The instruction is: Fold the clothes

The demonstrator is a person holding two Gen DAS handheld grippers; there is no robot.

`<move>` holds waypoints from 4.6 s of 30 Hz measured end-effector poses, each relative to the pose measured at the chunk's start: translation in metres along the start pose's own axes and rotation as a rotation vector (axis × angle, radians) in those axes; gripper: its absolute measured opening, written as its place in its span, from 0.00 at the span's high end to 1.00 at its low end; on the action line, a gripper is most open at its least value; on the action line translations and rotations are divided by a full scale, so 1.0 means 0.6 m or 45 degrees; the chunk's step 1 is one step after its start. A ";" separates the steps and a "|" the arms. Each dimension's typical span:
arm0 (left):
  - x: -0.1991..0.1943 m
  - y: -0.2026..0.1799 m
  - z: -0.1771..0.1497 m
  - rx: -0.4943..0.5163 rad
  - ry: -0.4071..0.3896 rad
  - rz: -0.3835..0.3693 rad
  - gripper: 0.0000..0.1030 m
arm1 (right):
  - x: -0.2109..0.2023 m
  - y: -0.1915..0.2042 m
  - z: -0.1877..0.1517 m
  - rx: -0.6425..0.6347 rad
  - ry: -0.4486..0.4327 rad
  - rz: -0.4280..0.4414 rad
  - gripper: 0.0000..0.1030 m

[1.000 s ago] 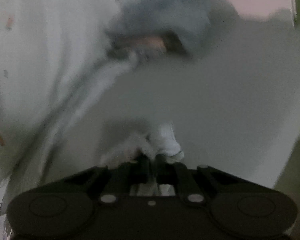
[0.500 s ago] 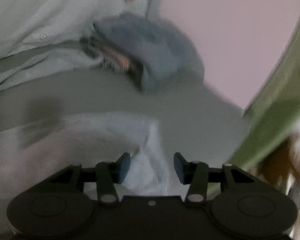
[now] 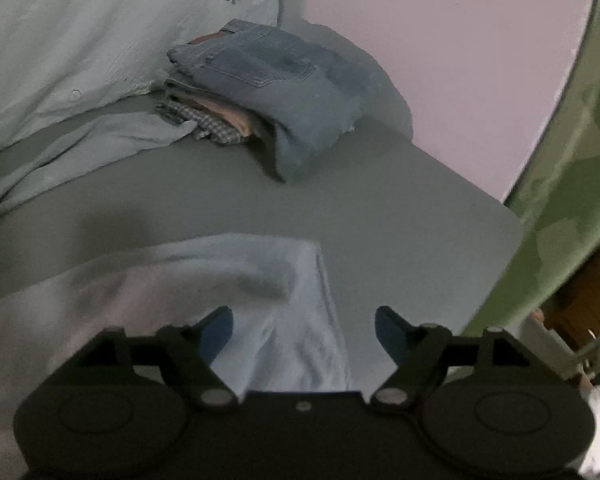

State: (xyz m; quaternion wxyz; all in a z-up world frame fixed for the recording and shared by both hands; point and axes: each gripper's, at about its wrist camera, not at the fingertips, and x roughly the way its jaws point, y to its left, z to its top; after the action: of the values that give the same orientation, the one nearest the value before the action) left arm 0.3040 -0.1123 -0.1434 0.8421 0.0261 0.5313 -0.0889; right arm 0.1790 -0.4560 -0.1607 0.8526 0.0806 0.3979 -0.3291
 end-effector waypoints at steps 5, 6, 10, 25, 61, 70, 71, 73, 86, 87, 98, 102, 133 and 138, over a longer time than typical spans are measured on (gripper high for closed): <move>0.024 -0.094 -0.003 -0.060 0.005 0.069 0.21 | 0.137 -0.046 0.037 0.045 0.087 0.172 0.33; 0.029 -0.112 -0.005 -0.084 0.009 0.084 0.20 | 0.163 -0.054 0.042 0.066 0.121 0.224 0.37; 0.050 -0.170 -0.014 -0.127 0.018 0.157 0.17 | 0.216 -0.068 0.073 0.043 0.168 0.513 0.95; 0.076 -0.199 -0.010 -0.396 0.041 0.288 0.00 | 0.246 -0.033 0.229 -0.126 -0.034 0.583 0.41; 0.080 -0.199 -0.010 -0.370 0.002 0.282 0.00 | 0.017 0.155 0.028 -1.040 -0.127 1.200 0.45; 0.076 -0.198 -0.017 -0.310 -0.054 0.263 0.00 | 0.117 0.151 0.106 -0.714 -0.049 0.959 0.36; 0.076 -0.197 -0.018 -0.301 -0.057 0.258 0.00 | 0.132 0.160 0.104 -0.731 -0.018 0.972 0.36; 0.075 -0.195 -0.018 -0.281 -0.058 0.246 0.00 | 0.162 0.178 0.102 -0.762 0.043 0.996 0.71; 0.073 -0.182 -0.015 -0.154 -0.034 0.175 0.00 | 0.061 -0.153 0.107 0.039 -0.056 0.318 0.96; 0.073 -0.181 -0.014 -0.147 -0.031 0.172 0.00 | 0.078 -0.156 0.092 0.031 0.002 0.274 0.96; 0.072 -0.178 -0.009 -0.129 -0.031 0.164 0.00 | 0.126 -0.141 0.057 0.103 0.046 0.284 0.53; 0.071 -0.178 -0.010 -0.130 -0.042 0.165 0.00 | 0.173 -0.092 0.084 0.032 0.033 0.405 0.49; 0.063 -0.187 -0.019 -0.172 -0.111 0.193 0.00 | 0.225 -0.151 0.087 0.239 0.173 0.293 0.37; 0.063 -0.188 -0.020 -0.180 -0.117 0.200 0.00 | 0.211 -0.172 0.023 0.346 0.311 0.298 0.36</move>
State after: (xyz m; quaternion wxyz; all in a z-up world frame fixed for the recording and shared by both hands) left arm 0.2893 -0.2261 -0.1768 0.8697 0.0041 0.4933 0.0138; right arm 0.1823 -0.6040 -0.2314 0.8118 0.2795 0.4381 -0.2663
